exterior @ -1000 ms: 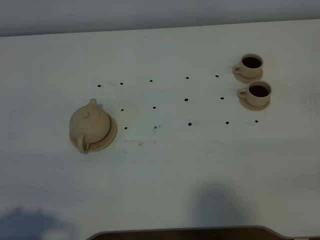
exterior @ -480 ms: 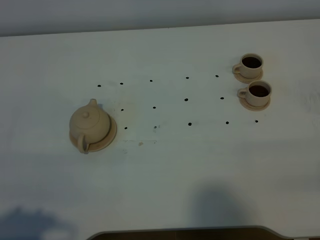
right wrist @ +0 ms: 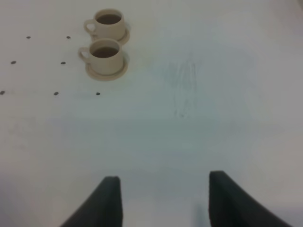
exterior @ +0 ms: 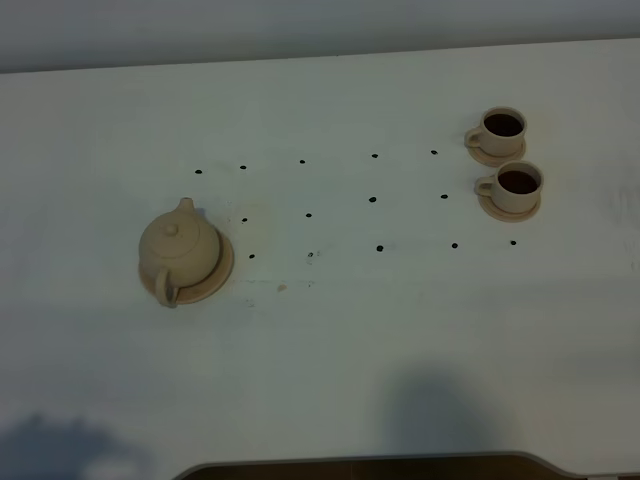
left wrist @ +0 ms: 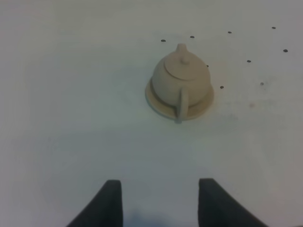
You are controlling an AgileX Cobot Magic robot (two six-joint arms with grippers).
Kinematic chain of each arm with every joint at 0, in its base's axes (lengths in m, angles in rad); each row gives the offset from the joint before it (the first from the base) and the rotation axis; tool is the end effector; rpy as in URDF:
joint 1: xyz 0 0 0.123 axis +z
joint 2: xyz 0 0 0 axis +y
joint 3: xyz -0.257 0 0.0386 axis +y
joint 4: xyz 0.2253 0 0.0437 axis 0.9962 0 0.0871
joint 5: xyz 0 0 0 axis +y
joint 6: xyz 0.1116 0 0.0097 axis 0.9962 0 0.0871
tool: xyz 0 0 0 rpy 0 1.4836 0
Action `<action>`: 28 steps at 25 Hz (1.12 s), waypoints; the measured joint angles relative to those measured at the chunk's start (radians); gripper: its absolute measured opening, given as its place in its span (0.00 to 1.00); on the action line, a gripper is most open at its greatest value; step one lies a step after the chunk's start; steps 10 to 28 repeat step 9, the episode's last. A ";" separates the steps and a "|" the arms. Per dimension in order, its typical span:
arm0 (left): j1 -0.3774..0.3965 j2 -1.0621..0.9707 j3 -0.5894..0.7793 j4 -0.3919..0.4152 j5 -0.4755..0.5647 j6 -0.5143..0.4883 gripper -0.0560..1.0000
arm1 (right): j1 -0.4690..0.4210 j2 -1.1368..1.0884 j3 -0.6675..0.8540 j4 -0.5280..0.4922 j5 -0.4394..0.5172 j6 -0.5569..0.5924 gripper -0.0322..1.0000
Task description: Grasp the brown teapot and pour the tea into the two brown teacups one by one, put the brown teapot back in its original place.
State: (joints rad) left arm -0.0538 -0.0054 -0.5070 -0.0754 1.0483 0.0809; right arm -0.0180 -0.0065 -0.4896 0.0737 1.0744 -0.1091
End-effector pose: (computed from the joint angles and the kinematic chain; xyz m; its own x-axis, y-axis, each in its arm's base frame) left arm 0.0181 -0.0083 0.2603 -0.4268 0.0662 -0.9019 0.1310 0.9913 0.0107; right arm 0.0188 0.0069 0.2529 -0.4663 -0.0653 -0.8822 -0.0738 0.9967 -0.0348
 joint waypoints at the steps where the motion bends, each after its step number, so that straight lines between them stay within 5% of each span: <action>1: 0.000 0.000 0.000 0.000 0.000 0.000 0.43 | 0.000 0.000 0.000 0.000 0.000 0.000 0.43; 28: 0.000 0.000 0.000 0.000 0.000 0.000 0.43 | 0.000 0.000 0.000 0.000 0.000 0.000 0.43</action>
